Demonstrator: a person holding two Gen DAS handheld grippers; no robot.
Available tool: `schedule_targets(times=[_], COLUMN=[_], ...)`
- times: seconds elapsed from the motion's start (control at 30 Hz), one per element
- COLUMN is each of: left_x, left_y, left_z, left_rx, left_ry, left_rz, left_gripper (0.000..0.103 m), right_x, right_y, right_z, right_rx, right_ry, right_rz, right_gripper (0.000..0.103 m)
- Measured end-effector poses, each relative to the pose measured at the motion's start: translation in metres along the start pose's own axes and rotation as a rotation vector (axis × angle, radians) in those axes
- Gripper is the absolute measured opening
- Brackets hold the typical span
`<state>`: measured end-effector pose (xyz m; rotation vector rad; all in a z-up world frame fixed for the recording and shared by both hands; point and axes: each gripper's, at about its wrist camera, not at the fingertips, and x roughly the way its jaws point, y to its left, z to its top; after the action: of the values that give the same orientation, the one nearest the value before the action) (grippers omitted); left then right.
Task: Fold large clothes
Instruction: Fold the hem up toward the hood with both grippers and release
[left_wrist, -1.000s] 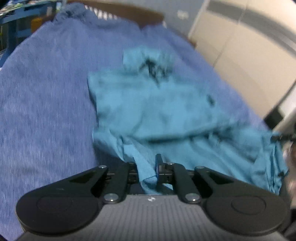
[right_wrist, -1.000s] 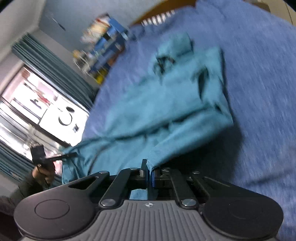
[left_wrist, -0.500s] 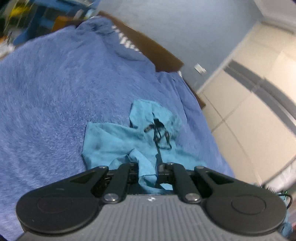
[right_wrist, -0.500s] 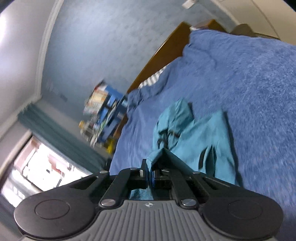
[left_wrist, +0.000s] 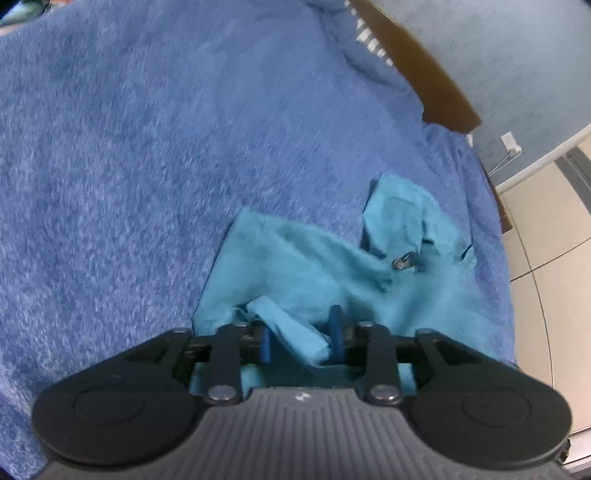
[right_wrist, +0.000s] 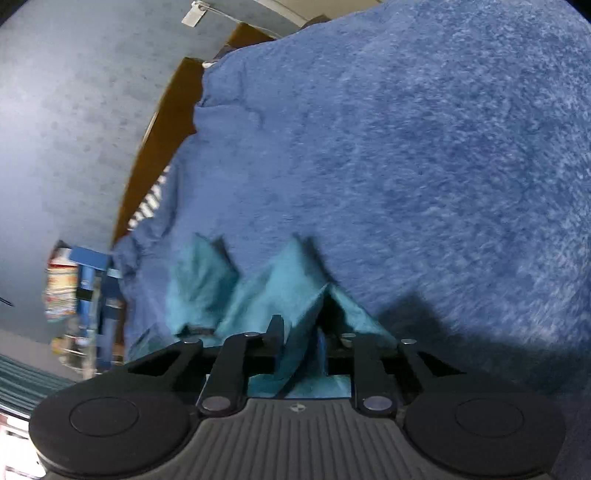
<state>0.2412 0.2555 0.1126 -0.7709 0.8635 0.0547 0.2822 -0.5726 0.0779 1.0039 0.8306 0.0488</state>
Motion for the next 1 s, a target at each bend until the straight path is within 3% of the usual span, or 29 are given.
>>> schedule_targets(times=[0.03,0.13,0.33,0.37,0.43,0.57,0.73,1.0], left_x=[0.0,-0.004,-0.031,-0.038,-0.055,-0.087,-0.109,-0.094], left_y=[0.003,0.02,0.044,0.049,0.054,0.061,0.062,0.069], left_z=[-0.002,-0.01,-0.026,-0.03,-0.037,-0.054,-0.091,-0.153], left_rx=[-0.003,-0.035,-0.039,-0.05,-0.051,-0.018,0.01,-0.071], left_ry=[-0.007,-0.022,-0.077,-0.095,-0.133,-0.181,-0.155,-0.076], left_rz=[-0.001,-0.04,-0.096,-0.115,-0.12,-0.121,-0.045,-0.046], left_gripper=[0.033,0.034,0.035,0.038,0.066,0.067,0.067,0.067], right_x=[0.003,0.006,-0.008,-0.014,-0.03,-0.062,-0.102,-0.137], right_y=[-0.003,-0.011,-0.016,-0.016,-0.018,-0.024,-0.034,-0.048], right_z=[0.0,-0.005,-0.011,-0.012,-0.016,-0.033,-0.062,-0.103], right_rx=[0.005,0.018,-0.132,-0.147,-0.186,-0.29,-0.395,-0.259], right_ry=[-0.008,-0.018,-0.083,-0.082,-0.081,-0.047,-0.025,0.045], right_rz=[-0.008,0.015,-0.036,-0.049,-0.048,-0.086,-0.16,-0.055], right_gripper=[0.032,0.034,0.046,0.046,0.055,0.057,0.065,0.068])
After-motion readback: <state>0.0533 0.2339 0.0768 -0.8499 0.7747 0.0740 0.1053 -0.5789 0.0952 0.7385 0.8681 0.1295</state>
